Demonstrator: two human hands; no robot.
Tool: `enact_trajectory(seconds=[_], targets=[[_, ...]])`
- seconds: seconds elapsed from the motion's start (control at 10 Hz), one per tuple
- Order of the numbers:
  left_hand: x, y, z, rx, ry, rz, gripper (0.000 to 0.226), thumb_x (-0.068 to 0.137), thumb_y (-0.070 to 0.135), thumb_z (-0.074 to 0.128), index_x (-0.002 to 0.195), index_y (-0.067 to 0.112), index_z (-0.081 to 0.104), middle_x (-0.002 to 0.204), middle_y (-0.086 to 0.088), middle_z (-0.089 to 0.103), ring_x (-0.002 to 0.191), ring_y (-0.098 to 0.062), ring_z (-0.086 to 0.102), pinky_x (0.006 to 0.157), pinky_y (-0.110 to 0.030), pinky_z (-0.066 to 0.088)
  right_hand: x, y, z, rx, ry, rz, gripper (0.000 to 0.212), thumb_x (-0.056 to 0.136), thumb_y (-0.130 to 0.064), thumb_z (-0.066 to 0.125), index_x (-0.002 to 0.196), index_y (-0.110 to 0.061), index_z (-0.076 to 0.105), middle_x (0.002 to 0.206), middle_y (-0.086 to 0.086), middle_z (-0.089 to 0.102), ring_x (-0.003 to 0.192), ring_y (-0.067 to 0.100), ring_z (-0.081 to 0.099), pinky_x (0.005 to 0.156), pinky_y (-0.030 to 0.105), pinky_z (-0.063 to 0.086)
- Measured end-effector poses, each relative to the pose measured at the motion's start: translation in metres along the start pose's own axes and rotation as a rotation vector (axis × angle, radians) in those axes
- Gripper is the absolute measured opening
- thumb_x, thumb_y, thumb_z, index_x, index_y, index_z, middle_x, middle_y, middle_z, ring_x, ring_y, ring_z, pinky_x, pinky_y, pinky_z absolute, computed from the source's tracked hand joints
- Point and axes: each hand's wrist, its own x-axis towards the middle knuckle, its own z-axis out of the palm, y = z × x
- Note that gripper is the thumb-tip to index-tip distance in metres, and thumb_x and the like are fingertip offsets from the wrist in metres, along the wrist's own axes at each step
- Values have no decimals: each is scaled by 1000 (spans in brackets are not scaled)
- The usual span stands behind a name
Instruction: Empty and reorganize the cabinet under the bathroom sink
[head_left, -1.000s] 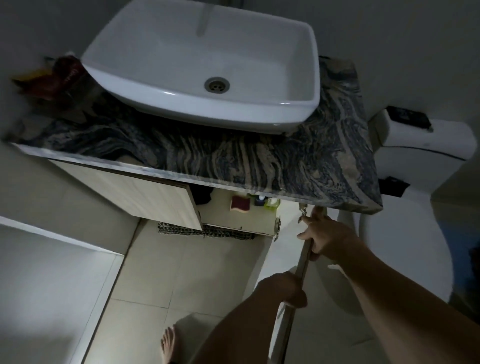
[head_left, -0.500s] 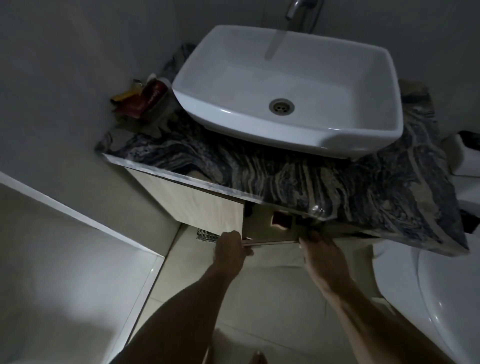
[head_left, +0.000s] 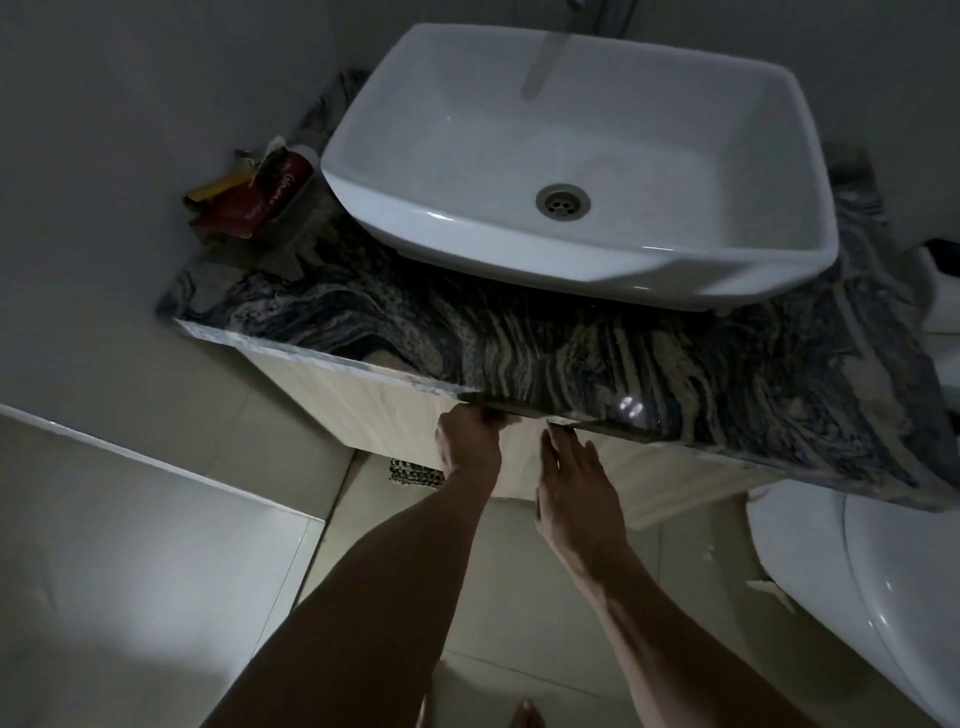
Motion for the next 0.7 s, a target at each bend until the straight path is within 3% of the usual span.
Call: enact_trajectory(seconds=[0.1,0.2,0.3,0.4,0.5,0.6,0.7], targets=[[2,9,3,28,54,-35,16,80,10,66,89,11,79,86,-16,74,85,-33,68,64,-32,52,7,0,7,-6,-27,20,85,59,-8,89,134,13,54,136,25,58,127,37,57,104,55,48],[2,15,4,47,118,-79,21,80,17,75,97,5,76,97,-22,71,94,-39,65,62,-31,42,14,2,14,-44,-30,36,86,62,-17,87,137,11,53,140,23,56,130,34,56,107,57,44],[8,10,2,125,50,-75,25,81,25,75,100,9,76,101,-18,72,95,-35,67,69,-34,52,13,0,7,-94,-85,49,82,87,-26,66,153,3,30,162,14,29,150,28,27,121,59,18],[18,5,-9,303,-170,37,39,85,39,72,114,13,71,116,-11,70,108,-29,64,78,-29,49,13,-2,-9,-70,-156,91,80,94,-30,55,159,-6,15,167,4,12,154,25,9,123,57,5],[20,10,-30,466,-514,80,57,86,36,72,135,14,53,132,-8,59,118,-26,58,90,-30,51,15,-6,-29,69,-252,148,82,95,-33,57,160,-12,13,167,1,10,155,26,4,124,54,7],[18,22,-60,658,-645,132,71,91,34,65,149,8,32,149,-10,39,131,-26,46,96,-31,46,11,-9,-53,158,-338,192,76,98,-35,52,160,-19,13,169,2,0,155,24,1,125,49,12],[10,36,-94,744,-629,222,70,93,36,62,148,4,32,149,-12,40,127,-26,48,88,-29,47,-1,-13,-81,197,-445,213,71,101,-39,47,161,-21,14,168,6,-3,155,24,8,124,37,19]])
